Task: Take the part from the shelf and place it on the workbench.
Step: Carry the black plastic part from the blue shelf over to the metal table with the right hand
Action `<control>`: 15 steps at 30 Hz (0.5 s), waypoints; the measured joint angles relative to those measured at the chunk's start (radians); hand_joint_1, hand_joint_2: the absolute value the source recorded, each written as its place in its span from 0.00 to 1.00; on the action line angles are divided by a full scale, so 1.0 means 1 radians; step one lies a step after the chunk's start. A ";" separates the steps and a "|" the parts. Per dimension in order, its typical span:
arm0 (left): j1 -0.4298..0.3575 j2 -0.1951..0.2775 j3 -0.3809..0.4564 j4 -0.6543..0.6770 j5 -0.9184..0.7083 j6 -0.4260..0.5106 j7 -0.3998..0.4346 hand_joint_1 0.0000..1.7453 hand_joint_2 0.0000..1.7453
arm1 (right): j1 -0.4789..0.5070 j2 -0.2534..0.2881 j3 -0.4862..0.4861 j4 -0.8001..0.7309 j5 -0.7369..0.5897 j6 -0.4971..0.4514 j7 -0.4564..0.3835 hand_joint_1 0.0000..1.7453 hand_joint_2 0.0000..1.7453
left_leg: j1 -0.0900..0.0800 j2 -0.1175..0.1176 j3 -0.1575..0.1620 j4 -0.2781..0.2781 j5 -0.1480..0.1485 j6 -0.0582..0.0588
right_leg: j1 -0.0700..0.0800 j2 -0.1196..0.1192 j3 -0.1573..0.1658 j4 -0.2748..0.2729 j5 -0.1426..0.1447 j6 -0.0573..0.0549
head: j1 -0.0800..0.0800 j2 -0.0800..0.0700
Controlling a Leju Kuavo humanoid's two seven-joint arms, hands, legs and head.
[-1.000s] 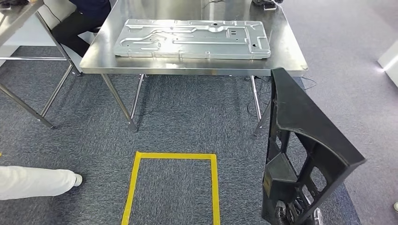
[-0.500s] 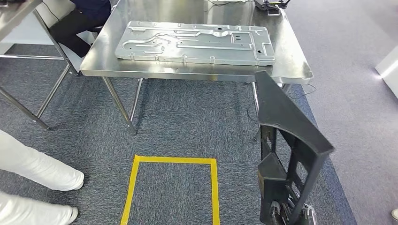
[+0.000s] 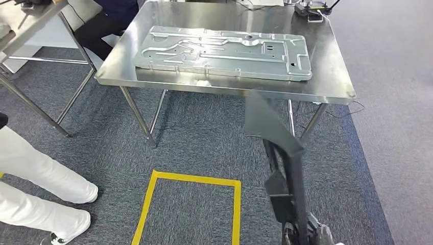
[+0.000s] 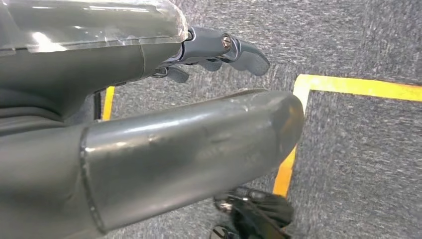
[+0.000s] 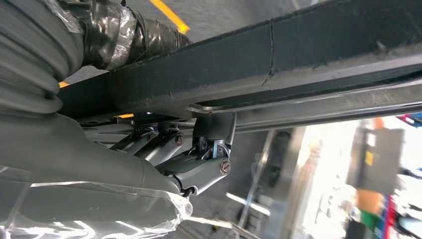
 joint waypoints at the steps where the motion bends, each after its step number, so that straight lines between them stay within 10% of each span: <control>1: 0.001 0.000 0.001 0.000 -0.003 -0.002 0.000 0.00 0.00 | -0.002 -0.002 0.006 0.003 0.009 -0.010 0.021 1.00 1.00 | -0.004 0.001 0.018 -0.064 0.049 0.009 | 0.002 -0.002 0.011 0.000 -0.008 0.000 | 0.000 0.000; 3: 0.002 0.001 0.008 0.000 -0.010 -0.006 0.002 0.00 0.00 | -0.007 -0.006 0.014 0.008 0.058 -0.039 0.066 1.00 1.00 | -0.014 0.005 0.047 -0.166 0.102 0.026 | 0.004 -0.005 0.024 -0.001 -0.022 0.006 | 0.001 0.000; 8: 0.005 0.002 0.037 -0.003 -0.044 -0.023 -0.001 0.00 0.00 | -0.042 -0.007 0.003 0.008 0.241 -0.049 0.155 1.00 1.00 | -0.017 0.005 0.088 -0.231 0.114 0.049 | -0.001 0.001 0.036 0.028 -0.020 0.034 | 0.000 0.000; 13: -0.008 0.002 0.058 -0.002 -0.059 -0.037 -0.006 0.00 0.00 | -0.073 -0.002 -0.032 0.005 0.281 -0.014 0.173 1.00 1.00 | -0.010 0.000 0.133 -0.250 0.099 0.053 | -0.011 0.014 -0.112 0.250 -0.109 0.055 | 0.002 0.000; 15: -0.009 0.001 0.065 -0.002 -0.076 -0.046 -0.009 0.00 0.00 | -0.081 0.008 -0.048 0.006 0.345 0.014 0.187 1.00 1.00 | -0.009 -0.004 0.153 -0.250 0.082 0.048 | -0.015 0.015 -0.135 0.229 -0.083 0.060 | 0.002 0.000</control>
